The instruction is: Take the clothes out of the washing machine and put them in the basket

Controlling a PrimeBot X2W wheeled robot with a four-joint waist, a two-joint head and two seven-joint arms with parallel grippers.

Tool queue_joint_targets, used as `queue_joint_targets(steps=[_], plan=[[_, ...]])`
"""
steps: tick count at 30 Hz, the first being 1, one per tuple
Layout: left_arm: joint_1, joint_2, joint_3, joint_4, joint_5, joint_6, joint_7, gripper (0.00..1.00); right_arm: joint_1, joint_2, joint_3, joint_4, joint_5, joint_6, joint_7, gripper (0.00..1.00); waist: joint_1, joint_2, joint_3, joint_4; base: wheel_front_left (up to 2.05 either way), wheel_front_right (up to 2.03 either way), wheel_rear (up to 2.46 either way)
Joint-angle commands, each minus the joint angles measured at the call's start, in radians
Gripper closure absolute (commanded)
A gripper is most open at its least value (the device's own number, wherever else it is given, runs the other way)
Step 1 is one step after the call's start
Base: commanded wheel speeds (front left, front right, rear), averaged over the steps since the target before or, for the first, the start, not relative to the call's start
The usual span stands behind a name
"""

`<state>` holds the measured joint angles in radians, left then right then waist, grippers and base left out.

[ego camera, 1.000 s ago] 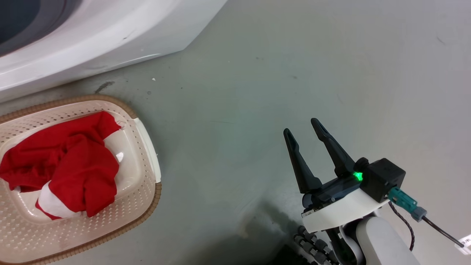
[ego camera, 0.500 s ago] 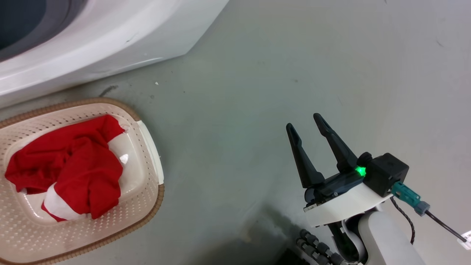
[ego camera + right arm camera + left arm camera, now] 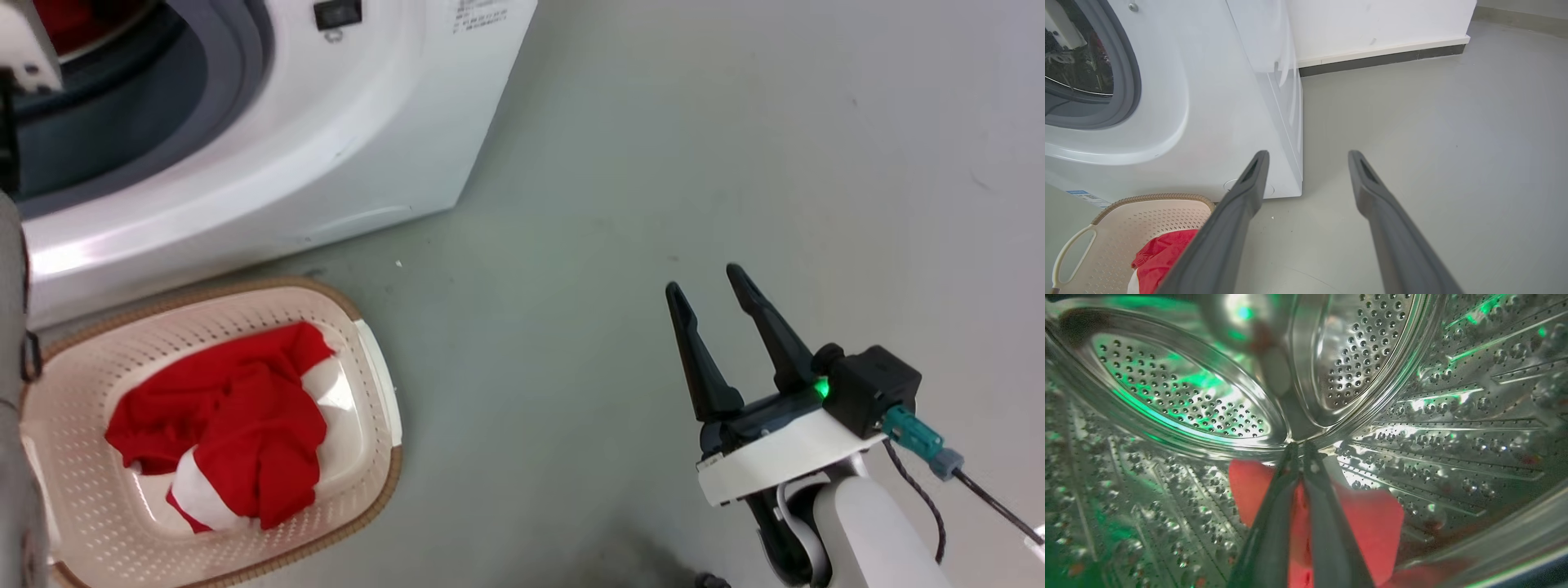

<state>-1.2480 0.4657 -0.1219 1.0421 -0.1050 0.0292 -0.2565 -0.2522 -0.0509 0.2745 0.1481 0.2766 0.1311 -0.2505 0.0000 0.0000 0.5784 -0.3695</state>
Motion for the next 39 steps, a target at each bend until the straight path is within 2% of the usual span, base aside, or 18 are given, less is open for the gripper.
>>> queue_joint_targets(steps=[1,4,5,8,13,26,31,39], plan=[[0.046,-0.005,0.007,-0.028,-0.011,0.002,-0.008,1.00,0.020,0.001,-0.006,0.007,-0.004,-0.001,0.006,0.00,0.0000,0.0000,-0.057,0.013,0.00,0.00,0.00],[0.140,-0.018,0.041,-0.154,-0.036,0.013,-0.010,1.00,0.037,0.001,-0.021,0.008,-0.013,-0.001,0.016,0.00,0.0000,0.0000,-0.104,0.026,0.00,0.00,0.00],[0.255,-0.044,0.070,-0.270,-0.051,0.019,-0.009,1.00,0.060,0.001,-0.034,0.009,-0.024,-0.001,0.029,0.00,0.0000,0.0000,-0.150,0.042,0.00,0.00,0.00],[0.364,-0.087,0.096,-0.379,-0.061,0.033,-0.010,1.00,0.082,0.001,-0.048,0.005,-0.036,-0.001,0.039,0.00,0.0000,0.0000,-0.199,0.065,0.00,0.00,0.00],[0.505,-0.149,0.122,-0.493,-0.057,0.030,-0.010,1.00,0.112,0.001,-0.056,-0.012,-0.053,-0.001,0.065,0.00,0.0000,0.0000,-0.260,0.098,0.00,0.00,0.00],[0.754,-0.243,0.160,-0.737,-0.028,-0.003,-0.010,1.00,0.199,0.001,-0.083,-0.061,-0.074,-0.001,0.125,0.00,0.0000,0.0000,-0.402,0.161,0.00,0.00,0.00],[0.835,-0.279,0.143,-0.821,-0.020,-0.014,-0.009,1.00,0.225,0.002,-0.096,-0.078,-0.078,-0.001,0.138,0.00,0.0000,0.0000,-0.442,0.195,0.00,0.00,0.00],[0.950,-0.317,0.103,-0.988,-0.019,-0.006,0.013,1.00,0.259,0.001,-0.110,-0.110,-0.086,-0.001,0.161,0.00,0.0000,0.0000,-0.462,0.257,0.00,0.00,0.00]])
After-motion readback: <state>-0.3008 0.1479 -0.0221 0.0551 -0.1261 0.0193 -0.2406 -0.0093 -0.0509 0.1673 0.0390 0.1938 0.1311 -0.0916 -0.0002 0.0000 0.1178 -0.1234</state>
